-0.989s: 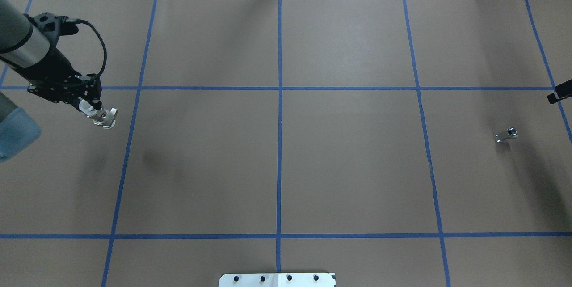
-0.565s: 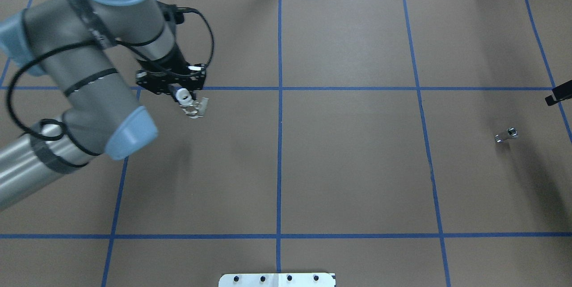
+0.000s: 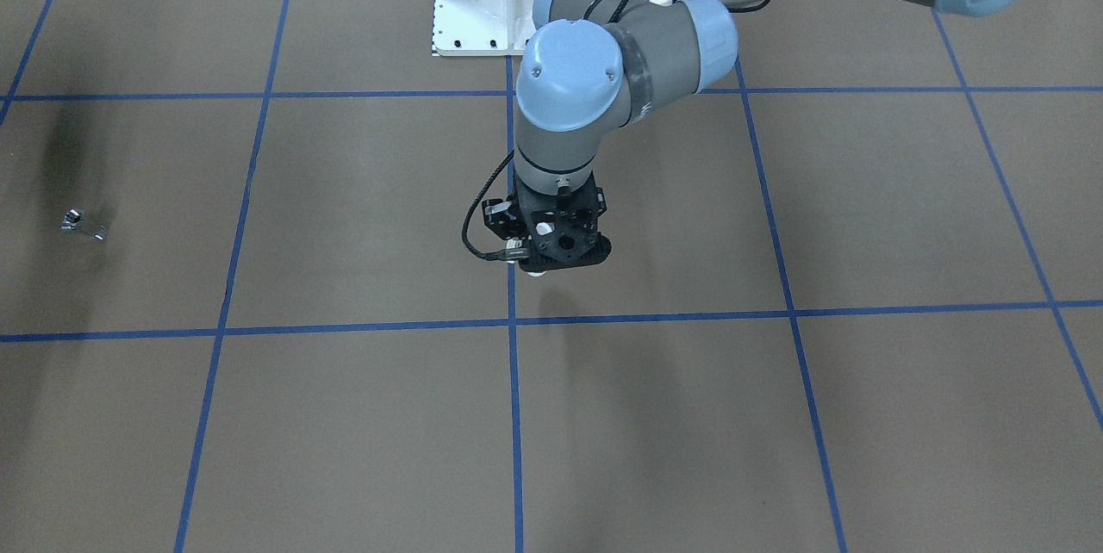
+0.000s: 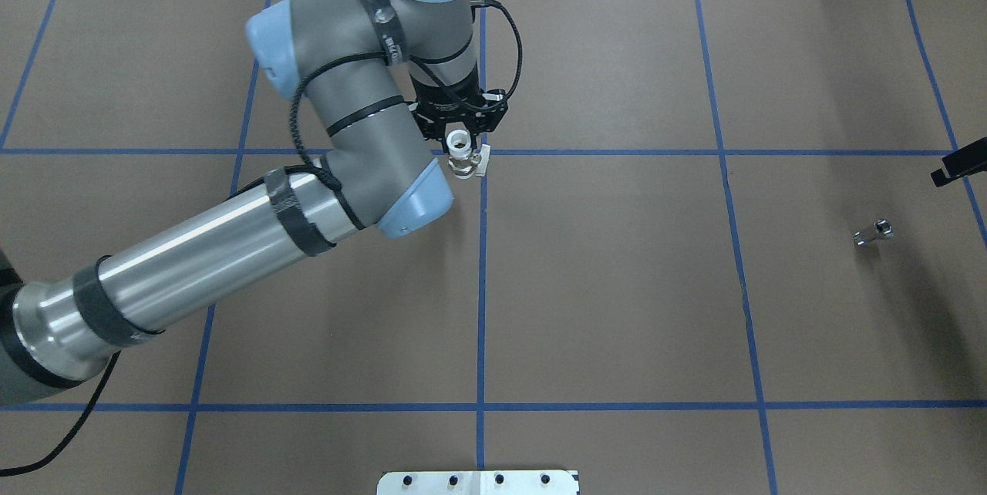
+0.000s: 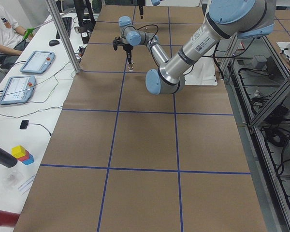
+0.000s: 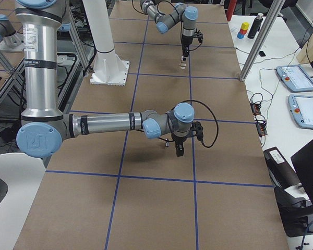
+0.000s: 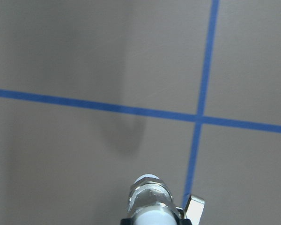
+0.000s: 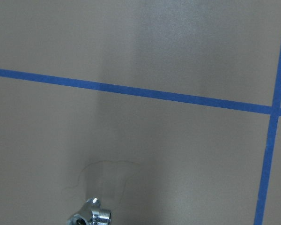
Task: Assemble PPR valve and pipe with both arms
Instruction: 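Lift the white fitting with the left gripper and carry it to the table center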
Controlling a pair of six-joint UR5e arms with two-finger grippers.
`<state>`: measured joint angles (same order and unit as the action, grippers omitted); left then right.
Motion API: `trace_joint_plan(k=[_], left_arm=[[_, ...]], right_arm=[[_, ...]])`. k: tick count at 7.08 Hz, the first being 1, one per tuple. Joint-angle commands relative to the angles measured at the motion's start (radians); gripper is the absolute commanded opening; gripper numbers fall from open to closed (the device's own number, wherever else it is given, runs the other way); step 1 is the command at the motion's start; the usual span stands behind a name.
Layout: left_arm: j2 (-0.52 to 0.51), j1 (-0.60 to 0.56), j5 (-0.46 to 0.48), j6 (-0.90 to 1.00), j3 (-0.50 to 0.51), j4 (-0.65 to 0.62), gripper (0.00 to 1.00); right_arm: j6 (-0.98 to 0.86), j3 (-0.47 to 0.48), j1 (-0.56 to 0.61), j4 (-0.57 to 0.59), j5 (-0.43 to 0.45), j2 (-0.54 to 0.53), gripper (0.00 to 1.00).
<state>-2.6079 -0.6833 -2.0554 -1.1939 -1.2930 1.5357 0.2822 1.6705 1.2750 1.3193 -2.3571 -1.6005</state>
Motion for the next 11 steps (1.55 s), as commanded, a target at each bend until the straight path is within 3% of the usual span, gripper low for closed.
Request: trace_joint_plan(k=[1,11], left_arm=[[-0.093,0.037,0.063,-0.006,0.145,0.049,0.00],[-0.080,0.047,0.070,0.002,0.170,0.050,0.00]], right_arm=[[0.000,0.000,-0.005,0.000,0.001,-0.001,0.99],[0.000,0.000,-0.008,0.000,0.001,-0.001,0.99]])
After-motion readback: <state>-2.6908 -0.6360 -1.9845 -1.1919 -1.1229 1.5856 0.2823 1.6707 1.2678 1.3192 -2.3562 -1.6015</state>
